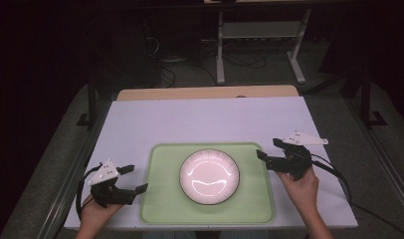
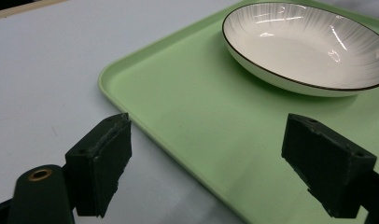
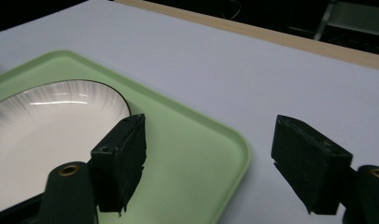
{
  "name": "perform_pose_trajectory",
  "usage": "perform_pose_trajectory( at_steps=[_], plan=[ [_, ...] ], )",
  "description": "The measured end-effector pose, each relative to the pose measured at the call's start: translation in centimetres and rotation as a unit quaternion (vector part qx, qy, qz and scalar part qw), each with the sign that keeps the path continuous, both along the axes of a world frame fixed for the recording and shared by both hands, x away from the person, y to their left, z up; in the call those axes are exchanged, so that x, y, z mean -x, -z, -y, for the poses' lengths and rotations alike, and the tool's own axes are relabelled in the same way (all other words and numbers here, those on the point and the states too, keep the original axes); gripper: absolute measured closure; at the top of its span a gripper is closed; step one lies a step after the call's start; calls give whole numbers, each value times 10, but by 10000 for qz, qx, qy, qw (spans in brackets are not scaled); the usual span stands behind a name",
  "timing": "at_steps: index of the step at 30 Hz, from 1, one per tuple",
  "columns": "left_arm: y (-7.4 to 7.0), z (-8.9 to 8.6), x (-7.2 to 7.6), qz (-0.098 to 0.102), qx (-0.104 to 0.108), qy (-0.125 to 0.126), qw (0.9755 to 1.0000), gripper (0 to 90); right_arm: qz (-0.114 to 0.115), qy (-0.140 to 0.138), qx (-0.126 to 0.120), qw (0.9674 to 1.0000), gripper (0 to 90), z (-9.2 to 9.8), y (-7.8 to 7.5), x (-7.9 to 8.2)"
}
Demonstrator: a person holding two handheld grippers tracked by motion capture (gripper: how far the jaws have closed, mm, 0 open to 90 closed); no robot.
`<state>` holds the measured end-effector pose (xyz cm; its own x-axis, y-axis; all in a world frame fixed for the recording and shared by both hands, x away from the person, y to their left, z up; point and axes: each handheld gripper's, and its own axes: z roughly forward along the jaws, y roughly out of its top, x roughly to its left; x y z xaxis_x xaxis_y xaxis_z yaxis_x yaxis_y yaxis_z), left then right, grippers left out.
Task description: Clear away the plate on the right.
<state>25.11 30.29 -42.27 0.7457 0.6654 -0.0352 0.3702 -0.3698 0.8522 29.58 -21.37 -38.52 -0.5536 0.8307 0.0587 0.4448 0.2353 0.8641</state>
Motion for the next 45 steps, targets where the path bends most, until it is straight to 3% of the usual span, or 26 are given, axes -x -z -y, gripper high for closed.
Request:
perform_pose_trajectory(
  at_steps=[5, 24, 45],
  plan=[
    [0, 0, 0, 3, -5, -4, 10000, 157, 148, 69, 22, 9999, 254, 10, -1, 5],
    [0, 0, 0, -9, -2, -7, 10000, 157, 274, 354, 132, 9989, 245, 47, 1, 26],
    [1, 1, 0, -33, -16, 11, 10000, 157, 215, 543, 212, 9981, 236, 69, 24, 50]
  ],
)
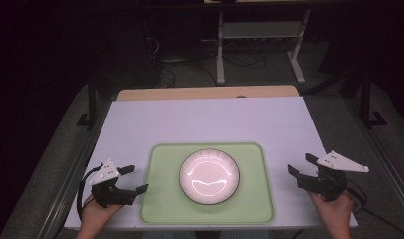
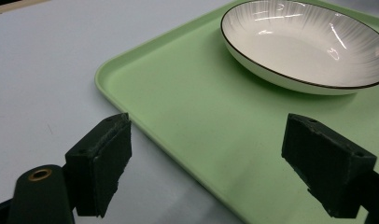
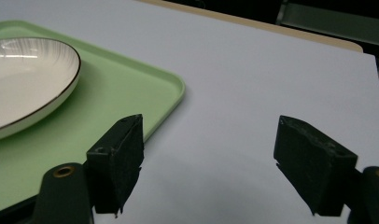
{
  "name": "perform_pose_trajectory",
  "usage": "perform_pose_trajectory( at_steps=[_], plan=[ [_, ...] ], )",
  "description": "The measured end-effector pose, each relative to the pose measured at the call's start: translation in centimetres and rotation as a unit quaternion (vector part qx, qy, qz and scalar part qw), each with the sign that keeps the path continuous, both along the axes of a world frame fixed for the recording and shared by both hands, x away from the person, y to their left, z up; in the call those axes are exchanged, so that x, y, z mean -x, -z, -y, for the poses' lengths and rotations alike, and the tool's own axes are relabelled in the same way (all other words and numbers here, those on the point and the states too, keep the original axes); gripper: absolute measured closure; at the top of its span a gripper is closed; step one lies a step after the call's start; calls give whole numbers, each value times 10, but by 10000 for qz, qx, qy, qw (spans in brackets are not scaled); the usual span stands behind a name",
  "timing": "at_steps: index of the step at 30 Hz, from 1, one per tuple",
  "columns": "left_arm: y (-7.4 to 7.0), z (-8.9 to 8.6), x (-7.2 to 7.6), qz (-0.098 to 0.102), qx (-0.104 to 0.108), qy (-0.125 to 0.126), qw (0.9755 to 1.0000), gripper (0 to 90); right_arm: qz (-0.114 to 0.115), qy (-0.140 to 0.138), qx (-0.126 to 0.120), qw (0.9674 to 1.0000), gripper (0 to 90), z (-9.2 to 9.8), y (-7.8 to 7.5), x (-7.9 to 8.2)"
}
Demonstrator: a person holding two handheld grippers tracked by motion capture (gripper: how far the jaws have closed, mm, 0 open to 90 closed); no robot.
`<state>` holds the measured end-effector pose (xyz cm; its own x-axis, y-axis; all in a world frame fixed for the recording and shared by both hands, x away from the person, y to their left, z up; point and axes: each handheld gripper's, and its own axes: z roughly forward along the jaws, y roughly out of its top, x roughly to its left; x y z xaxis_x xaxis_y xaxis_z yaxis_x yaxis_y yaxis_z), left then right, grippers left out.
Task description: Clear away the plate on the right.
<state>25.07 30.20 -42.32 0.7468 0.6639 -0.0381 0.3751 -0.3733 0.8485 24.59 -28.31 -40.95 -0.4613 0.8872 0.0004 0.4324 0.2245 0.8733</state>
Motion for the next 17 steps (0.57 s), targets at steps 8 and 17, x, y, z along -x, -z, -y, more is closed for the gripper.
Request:
perform_pose_trajectory(
  at_steps=[8, 17],
  plan=[
    [-1, 1, 1, 20, 5, 22, 10000, 157, 47, -52, -35, 10000, 216, 3, 3, 8],
    [-1, 0, 0, 16, 12, 31, 10000, 157, 48, -61, -2, 10000, 216, 1, 3, 8]
  ],
)
